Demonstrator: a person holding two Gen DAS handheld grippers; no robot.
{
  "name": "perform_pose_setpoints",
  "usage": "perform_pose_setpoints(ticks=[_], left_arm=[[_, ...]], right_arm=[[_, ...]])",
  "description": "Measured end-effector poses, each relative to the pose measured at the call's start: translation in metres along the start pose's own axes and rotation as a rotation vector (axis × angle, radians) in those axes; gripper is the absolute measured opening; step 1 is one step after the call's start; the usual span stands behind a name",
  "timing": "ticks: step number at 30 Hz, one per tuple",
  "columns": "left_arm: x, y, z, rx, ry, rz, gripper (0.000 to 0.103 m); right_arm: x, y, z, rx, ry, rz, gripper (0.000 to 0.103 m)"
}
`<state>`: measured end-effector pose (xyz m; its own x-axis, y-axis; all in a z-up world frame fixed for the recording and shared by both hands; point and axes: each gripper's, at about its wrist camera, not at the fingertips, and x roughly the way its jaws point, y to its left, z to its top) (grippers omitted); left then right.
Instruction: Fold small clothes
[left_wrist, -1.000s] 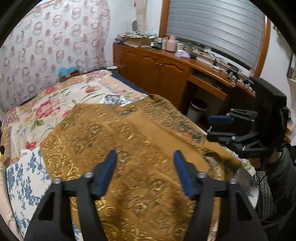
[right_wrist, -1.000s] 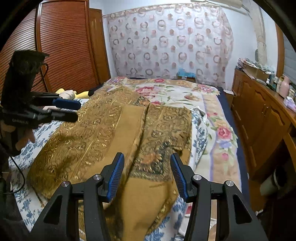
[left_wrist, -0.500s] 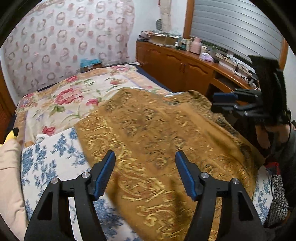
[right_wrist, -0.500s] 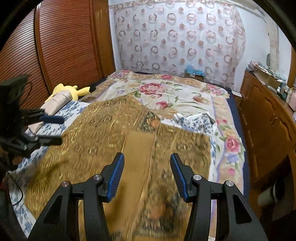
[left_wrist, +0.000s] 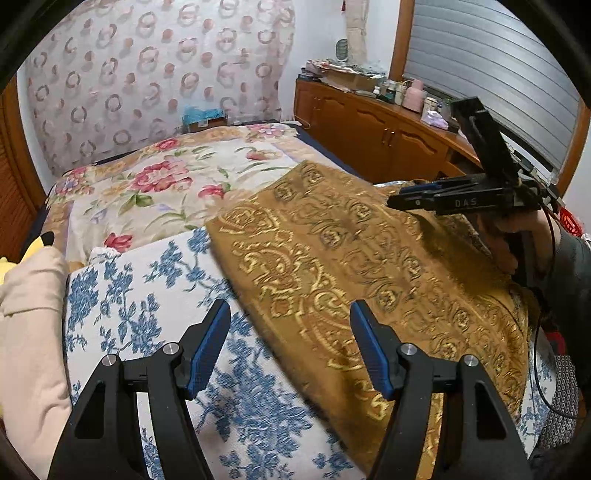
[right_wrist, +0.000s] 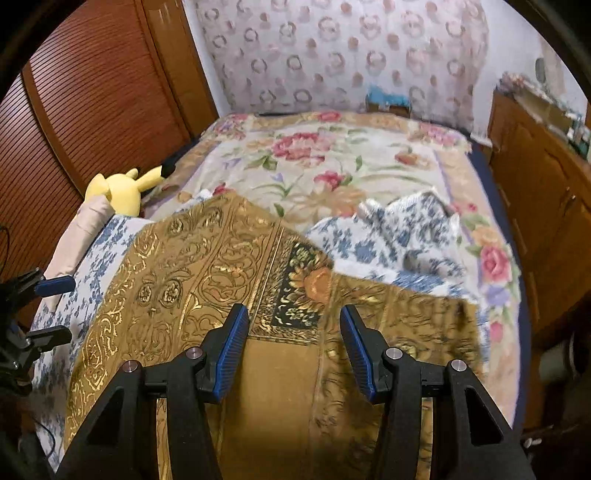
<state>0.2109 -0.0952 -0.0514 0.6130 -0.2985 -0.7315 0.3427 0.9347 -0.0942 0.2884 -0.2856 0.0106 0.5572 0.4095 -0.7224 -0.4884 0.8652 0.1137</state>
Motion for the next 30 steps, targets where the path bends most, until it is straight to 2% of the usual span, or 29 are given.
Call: perform_pose_setpoints(ticks=[5, 9, 17, 19, 22, 24, 30], left_arm=[[0.002, 0.007, -0.006, -0.014, 0.009, 0.001, 0.068], [0.002, 0.010, -0.010, -0.021, 0.014, -0.001, 0.068], [0.002, 0.013, -0.016, -0.032, 0.026, -0.006, 0.068], [0.003, 0.012, -0.018, -0.033, 0.031, -0.007, 0.068], [0.002, 0.012, -0.020, -0.037, 0.028, -0.003, 0.068], [0.001, 0.011, -0.021, -0.036, 0.027, -0.003, 0.068], [-0.004, 0.007, -0.022, -0.031, 0.015, -0.006, 0.068]], right_arm=[[0.020, -0.003, 0.004, 0.028, 0.061, 0.020, 0.054], [0.019, -0.005, 0.008, 0.050, 0.055, 0.065, 0.054], [0.023, 0.007, 0.004, -0.030, 0.074, 0.099, 0.052], [0.023, 0.012, 0.003, -0.067, 0.076, 0.072, 0.048], [0.023, 0.019, 0.001, -0.122, 0.076, 0.059, 0.022], [0.018, 0.025, -0.001, -0.157, 0.058, 0.053, 0.012], [-0.033, 0.041, -0.010, -0.218, -0.103, -0.018, 0.009]])
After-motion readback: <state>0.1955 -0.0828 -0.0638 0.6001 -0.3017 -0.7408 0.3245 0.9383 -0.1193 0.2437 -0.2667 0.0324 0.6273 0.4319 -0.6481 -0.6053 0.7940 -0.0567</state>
